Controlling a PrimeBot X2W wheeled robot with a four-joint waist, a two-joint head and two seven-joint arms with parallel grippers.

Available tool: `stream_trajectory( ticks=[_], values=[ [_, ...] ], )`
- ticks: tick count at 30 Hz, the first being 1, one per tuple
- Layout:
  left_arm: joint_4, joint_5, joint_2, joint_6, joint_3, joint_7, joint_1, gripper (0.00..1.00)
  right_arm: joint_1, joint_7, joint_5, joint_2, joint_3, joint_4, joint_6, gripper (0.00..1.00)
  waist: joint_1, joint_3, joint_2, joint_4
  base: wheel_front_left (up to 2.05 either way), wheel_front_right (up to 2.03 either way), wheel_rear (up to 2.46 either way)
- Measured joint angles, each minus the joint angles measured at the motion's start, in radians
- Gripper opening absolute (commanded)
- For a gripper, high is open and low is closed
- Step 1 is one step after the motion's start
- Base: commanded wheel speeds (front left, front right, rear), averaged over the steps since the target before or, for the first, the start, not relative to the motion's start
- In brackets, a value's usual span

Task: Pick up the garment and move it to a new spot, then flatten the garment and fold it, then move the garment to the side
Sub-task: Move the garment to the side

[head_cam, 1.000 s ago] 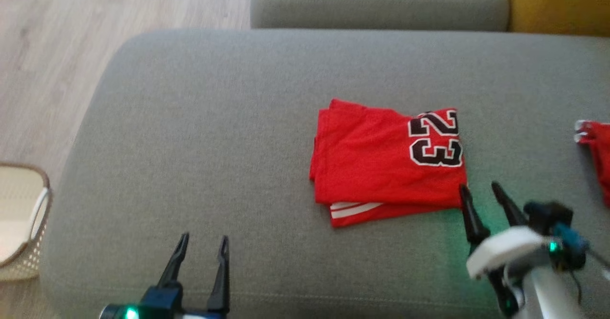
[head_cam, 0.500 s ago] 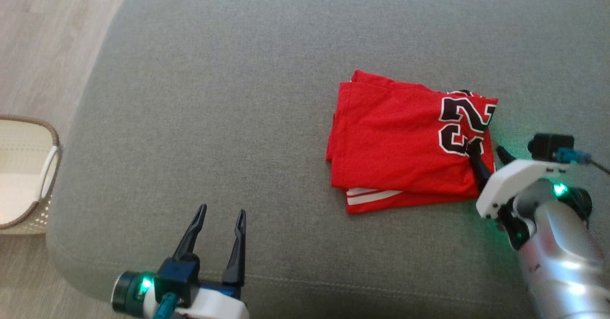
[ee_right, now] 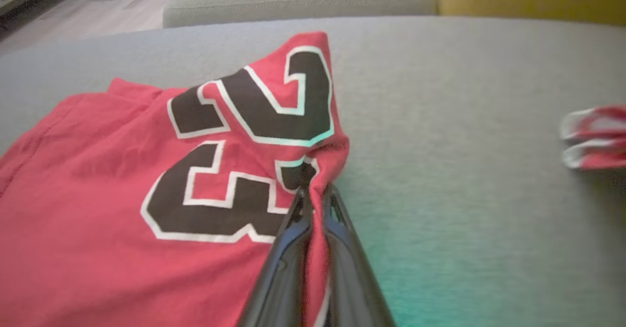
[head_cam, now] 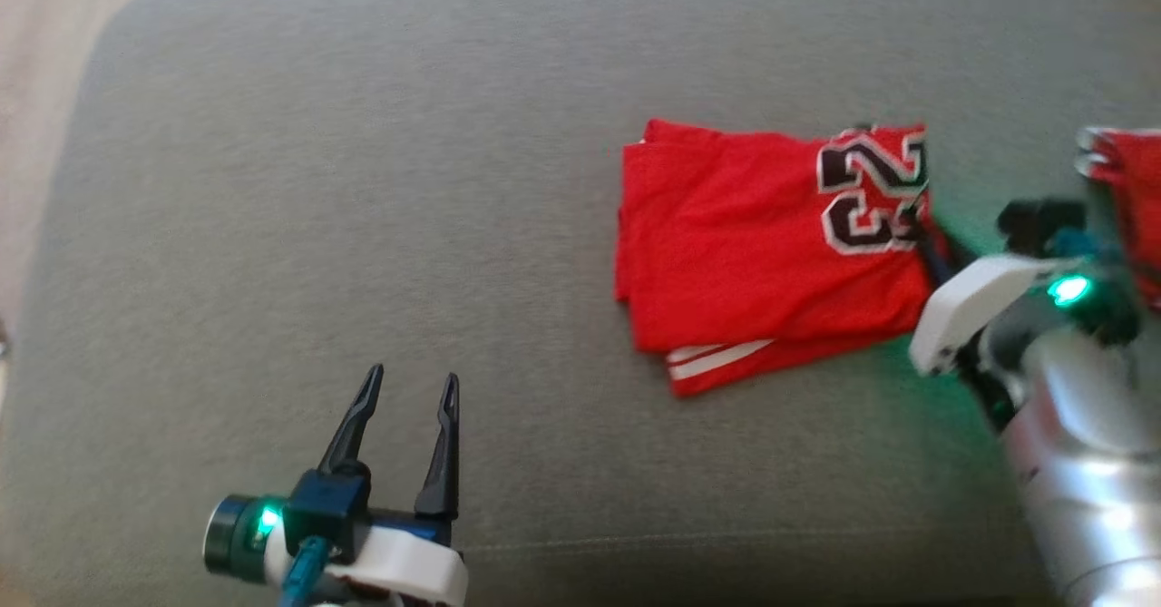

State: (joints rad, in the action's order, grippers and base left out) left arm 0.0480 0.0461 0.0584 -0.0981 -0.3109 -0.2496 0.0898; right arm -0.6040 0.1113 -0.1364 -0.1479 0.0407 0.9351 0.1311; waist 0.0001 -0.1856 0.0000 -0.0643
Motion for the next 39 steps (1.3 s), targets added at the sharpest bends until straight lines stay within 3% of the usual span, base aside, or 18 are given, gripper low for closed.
stream_trajectory(
  ticks=[5,6,12,17,24,25,26,32,39],
  values=[
    [-0.006,-0.011,0.000,0.002,0.004,0.000,-0.019,1.00,-0.048,-0.019,0.028,-0.084,-0.024,-0.088,0.000,0.00,0.0000,-0.015,0.0000,0.078,0.00,0.00,0.00],
    [-0.012,-0.011,0.001,0.002,0.005,0.000,-0.033,1.00,-0.063,-0.045,0.040,-0.125,-0.027,-0.131,0.000,0.00,0.0000,-0.025,0.0000,0.105,0.00,0.00,0.00],
    [-0.013,-0.032,0.006,0.002,0.005,0.000,-0.054,1.00,-0.068,-0.132,0.120,-0.232,-0.034,-0.246,0.000,0.00,0.0000,-0.052,0.0000,0.160,0.00,0.00,0.00],
    [-0.009,-0.036,0.009,0.003,0.003,0.000,-0.068,1.00,-0.068,-0.220,0.161,-0.290,0.036,-0.379,0.000,0.00,0.0000,-0.078,0.0000,0.195,0.00,0.00,0.00],
    [-0.009,-0.036,0.016,0.010,-0.001,0.000,-0.094,1.00,-0.061,-0.263,0.205,-0.310,0.148,-0.444,0.000,0.00,-0.0001,-0.104,0.0000,0.188,0.00,0.00,0.00],
    [-0.011,-0.036,0.018,0.010,-0.001,0.000,-0.097,1.00,-0.055,-0.267,0.248,-0.310,0.168,-0.470,0.000,0.46,0.0000,-0.110,0.0000,0.183,0.00,0.00,0.00],
    [-0.011,-0.036,0.019,0.010,-0.001,0.000,-0.098,1.00,-0.050,-0.265,0.273,-0.307,0.184,-0.486,0.000,1.00,-0.0001,-0.112,0.0000,0.181,0.00,0.00,0.00],
    [-0.009,-0.036,0.020,0.007,-0.004,0.000,-0.098,1.00,0.016,-0.228,0.452,-0.256,0.267,-0.550,0.000,1.00,-0.0002,-0.093,0.0000,0.161,0.00,0.00,0.00],
    [-0.025,0.007,0.014,-0.019,0.012,0.000,-0.079,1.00,0.140,-0.149,0.446,-0.051,0.192,-0.679,0.000,1.00,-0.0001,-0.027,0.0000,0.131,0.00,0.00,0.00]
  ],
)
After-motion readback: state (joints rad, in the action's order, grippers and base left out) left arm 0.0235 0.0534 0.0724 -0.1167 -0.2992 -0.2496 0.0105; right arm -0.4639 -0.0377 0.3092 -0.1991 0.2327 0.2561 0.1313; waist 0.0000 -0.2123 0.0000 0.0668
